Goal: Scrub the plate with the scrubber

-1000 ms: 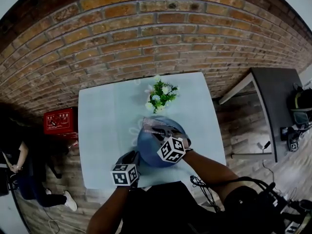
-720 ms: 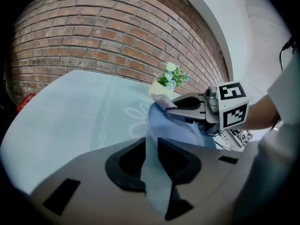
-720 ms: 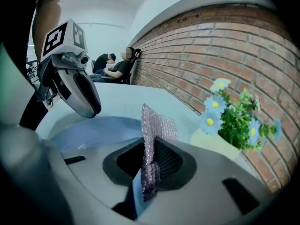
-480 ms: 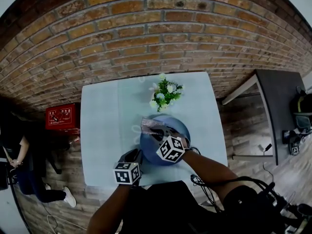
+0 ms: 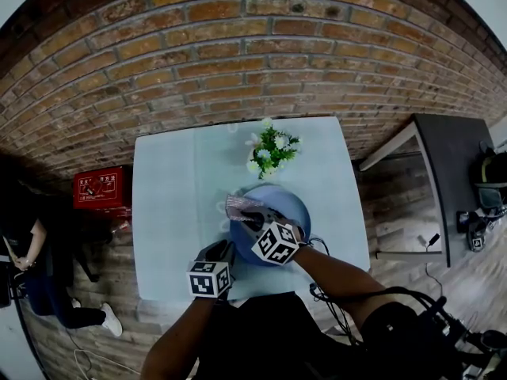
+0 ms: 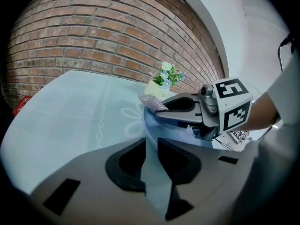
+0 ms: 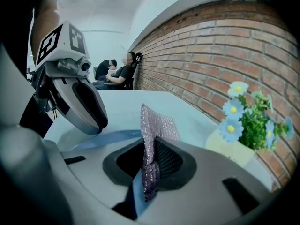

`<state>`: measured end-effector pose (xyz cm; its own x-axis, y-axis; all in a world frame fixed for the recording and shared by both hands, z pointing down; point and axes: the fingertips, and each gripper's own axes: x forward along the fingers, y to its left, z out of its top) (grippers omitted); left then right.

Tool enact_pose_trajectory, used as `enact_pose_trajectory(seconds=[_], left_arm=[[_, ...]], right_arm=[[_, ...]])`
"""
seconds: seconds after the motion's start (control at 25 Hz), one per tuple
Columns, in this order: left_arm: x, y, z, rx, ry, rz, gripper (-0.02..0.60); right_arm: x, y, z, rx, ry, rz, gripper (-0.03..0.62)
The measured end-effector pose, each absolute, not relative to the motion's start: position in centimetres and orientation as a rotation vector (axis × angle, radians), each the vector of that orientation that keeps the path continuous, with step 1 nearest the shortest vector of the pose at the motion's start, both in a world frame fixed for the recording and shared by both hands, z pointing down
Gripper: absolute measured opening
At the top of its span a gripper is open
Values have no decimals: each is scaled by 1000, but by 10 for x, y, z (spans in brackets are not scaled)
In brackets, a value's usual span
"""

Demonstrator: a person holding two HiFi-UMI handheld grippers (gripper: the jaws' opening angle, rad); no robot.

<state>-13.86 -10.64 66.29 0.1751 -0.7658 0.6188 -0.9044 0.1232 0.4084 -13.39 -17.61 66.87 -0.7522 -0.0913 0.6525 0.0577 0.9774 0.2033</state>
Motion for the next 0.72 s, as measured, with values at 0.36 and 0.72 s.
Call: enact_pose_trajectory(seconds=[0.36, 0.72], left_arm=[[-140, -88, 654, 1668, -1603, 171, 91], [-151, -65, 642, 1724, -1593, 192, 91]], right_arm=[[-139, -156, 667, -2, -2431, -199, 64], [-140, -135, 665, -6, -2409, -111, 64]])
